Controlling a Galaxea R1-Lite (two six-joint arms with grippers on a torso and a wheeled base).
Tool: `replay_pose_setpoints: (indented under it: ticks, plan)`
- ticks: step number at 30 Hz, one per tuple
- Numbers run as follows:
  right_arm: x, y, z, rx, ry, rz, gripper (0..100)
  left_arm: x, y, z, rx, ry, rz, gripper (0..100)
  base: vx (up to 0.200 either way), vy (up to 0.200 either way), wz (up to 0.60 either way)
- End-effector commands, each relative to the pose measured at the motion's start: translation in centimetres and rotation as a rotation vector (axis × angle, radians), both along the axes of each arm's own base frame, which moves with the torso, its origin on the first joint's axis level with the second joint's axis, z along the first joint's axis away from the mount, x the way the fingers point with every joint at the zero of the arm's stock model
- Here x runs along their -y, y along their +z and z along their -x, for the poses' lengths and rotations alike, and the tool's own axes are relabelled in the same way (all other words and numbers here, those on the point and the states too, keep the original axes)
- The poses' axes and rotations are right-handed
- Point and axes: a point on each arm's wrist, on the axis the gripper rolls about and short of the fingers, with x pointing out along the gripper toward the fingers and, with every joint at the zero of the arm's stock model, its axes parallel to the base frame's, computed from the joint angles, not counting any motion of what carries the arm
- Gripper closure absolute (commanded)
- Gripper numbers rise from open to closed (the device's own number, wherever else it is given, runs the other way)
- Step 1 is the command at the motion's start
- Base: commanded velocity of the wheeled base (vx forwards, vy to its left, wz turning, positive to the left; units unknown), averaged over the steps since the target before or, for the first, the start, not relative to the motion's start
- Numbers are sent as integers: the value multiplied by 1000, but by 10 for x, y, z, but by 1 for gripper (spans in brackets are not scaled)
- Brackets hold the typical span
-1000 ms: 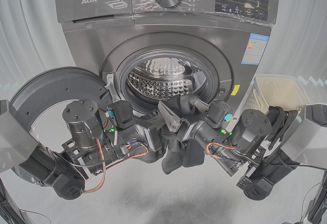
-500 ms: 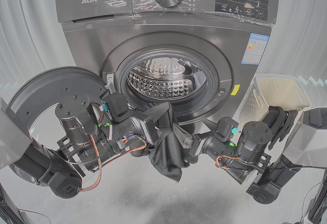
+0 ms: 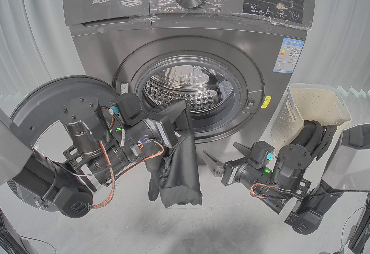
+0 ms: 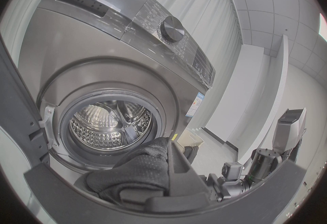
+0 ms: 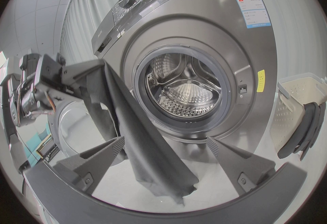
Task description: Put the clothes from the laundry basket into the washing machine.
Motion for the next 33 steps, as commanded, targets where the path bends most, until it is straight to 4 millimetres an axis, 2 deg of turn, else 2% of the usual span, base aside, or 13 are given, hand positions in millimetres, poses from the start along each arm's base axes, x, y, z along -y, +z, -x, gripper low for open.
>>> replay_pose_setpoints:
  ticks: [1, 13, 20, 27, 33]
  plan:
    - [-2, -13, -1, -27, 5, 30, 0, -2, 6, -5, 27, 21, 3, 100, 0, 0, 0]
    - [-20, -20, 5, -13, 82, 72, 0, 2, 22, -20, 49, 74, 15, 100, 0, 0, 0]
    - [-29, -18, 0, 21, 90, 67, 0, 2, 26, -25, 53, 82, 12, 100, 0, 0, 0]
    - [-41, -34, -9, 20, 110, 98, 0, 4, 35, -29, 66, 105, 16, 100, 0, 0, 0]
    - [-56, -38, -5, 27, 174, 93, 0, 5, 34, -30, 66, 105, 16, 100, 0, 0, 0]
